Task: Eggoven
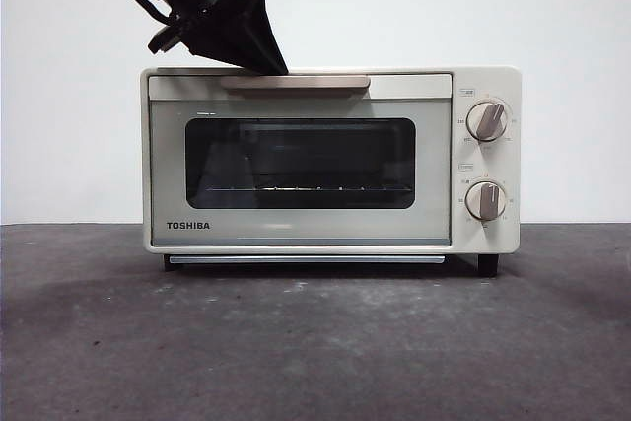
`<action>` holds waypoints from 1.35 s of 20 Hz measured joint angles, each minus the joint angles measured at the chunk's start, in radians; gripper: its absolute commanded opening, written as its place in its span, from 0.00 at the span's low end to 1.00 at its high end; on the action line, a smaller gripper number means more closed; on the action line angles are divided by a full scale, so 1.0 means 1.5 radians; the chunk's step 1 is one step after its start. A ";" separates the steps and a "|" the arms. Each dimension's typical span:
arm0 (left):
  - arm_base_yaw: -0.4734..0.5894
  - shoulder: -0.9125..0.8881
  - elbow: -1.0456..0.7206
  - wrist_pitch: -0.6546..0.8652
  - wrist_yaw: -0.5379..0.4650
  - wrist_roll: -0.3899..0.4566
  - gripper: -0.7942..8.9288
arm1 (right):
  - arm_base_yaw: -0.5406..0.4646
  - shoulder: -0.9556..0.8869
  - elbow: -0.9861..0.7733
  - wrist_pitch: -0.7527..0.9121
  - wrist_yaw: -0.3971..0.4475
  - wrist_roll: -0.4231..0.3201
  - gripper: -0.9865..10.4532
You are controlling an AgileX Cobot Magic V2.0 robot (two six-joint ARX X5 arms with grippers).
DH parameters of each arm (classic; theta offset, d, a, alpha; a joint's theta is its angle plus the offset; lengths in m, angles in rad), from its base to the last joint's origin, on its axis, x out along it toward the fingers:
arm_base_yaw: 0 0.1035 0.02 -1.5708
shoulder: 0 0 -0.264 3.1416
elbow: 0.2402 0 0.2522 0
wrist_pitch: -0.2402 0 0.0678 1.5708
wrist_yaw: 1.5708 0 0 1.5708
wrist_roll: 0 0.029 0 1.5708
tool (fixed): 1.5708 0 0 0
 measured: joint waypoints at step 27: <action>-0.183 -0.045 -0.006 -0.270 0.001 0.006 0.09 | 0.000 0.063 0.000 0.043 -0.001 -0.001 0.09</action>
